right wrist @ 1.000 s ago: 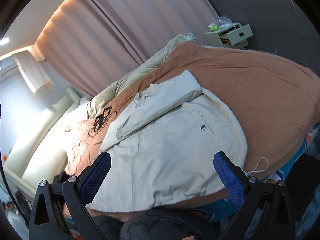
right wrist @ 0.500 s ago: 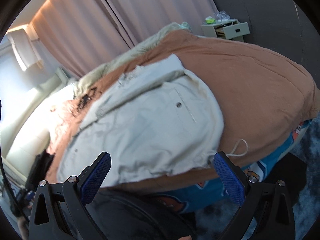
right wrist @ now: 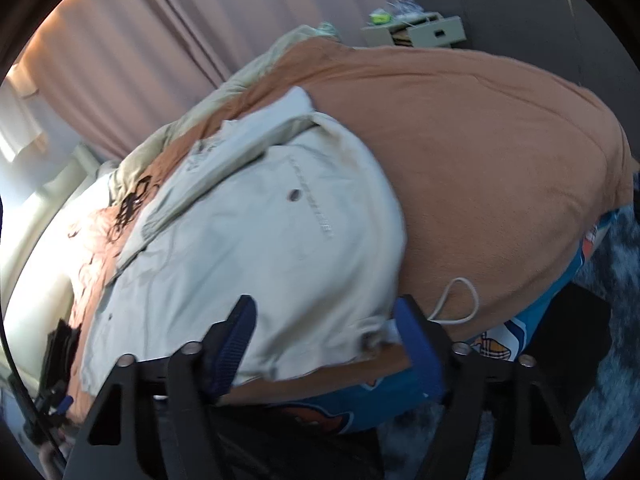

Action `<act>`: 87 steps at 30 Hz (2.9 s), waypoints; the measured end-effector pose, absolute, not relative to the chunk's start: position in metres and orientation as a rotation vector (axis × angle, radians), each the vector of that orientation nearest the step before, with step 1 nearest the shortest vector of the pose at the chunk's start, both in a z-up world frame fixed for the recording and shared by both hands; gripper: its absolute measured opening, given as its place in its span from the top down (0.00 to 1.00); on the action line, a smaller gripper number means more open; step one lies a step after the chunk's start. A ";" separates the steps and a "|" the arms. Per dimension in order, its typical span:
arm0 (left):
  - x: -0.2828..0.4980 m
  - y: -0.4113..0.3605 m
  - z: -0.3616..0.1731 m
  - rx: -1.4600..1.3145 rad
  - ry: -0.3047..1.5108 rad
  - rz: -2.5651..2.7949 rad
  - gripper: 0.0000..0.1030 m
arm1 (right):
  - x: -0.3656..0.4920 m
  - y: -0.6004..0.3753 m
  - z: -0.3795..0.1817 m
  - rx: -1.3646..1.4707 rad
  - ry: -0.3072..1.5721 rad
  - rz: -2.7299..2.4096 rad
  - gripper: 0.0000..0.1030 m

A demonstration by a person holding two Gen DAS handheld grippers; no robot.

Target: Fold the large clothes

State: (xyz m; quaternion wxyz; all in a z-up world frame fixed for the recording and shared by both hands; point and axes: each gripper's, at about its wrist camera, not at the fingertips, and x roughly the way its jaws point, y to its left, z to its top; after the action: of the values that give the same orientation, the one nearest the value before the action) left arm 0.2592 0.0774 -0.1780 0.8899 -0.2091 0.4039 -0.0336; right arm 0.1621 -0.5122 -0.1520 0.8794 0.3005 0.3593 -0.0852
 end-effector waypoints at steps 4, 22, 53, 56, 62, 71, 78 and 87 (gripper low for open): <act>0.283 0.074 -0.195 -0.454 0.882 -0.084 0.30 | 0.169 -0.528 -0.168 0.675 0.765 -0.153 0.34; 0.356 0.083 -0.219 -0.644 0.930 -0.159 0.51 | 0.211 -0.563 -0.204 0.961 0.713 -0.029 0.59; 0.286 0.092 -0.143 -0.751 0.775 -0.275 0.93 | 0.171 -0.545 -0.125 1.016 0.533 0.242 0.92; 0.282 0.094 -0.127 -0.762 0.734 -0.296 0.93 | 0.159 -0.545 -0.106 1.002 0.507 0.262 0.92; 0.255 0.107 -0.082 -0.793 0.629 -0.338 0.93 | 0.133 -0.540 -0.065 0.970 0.437 0.315 0.92; 0.206 0.128 -0.024 -0.791 0.483 -0.395 0.93 | 0.091 -0.523 -0.004 0.906 0.329 0.398 0.92; 0.172 0.136 0.002 -0.779 0.397 -0.423 0.93 | 0.064 -0.521 0.024 0.876 0.247 0.454 0.92; 0.196 0.128 0.011 -0.732 0.411 -0.387 0.93 | 0.081 -0.521 0.025 0.881 0.264 0.394 0.92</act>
State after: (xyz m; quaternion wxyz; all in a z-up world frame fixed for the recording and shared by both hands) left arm 0.1957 0.1278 0.0107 0.8951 -0.3531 0.1981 -0.1865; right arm 0.0812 -0.5212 0.0248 0.8774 0.4223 0.1264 0.1890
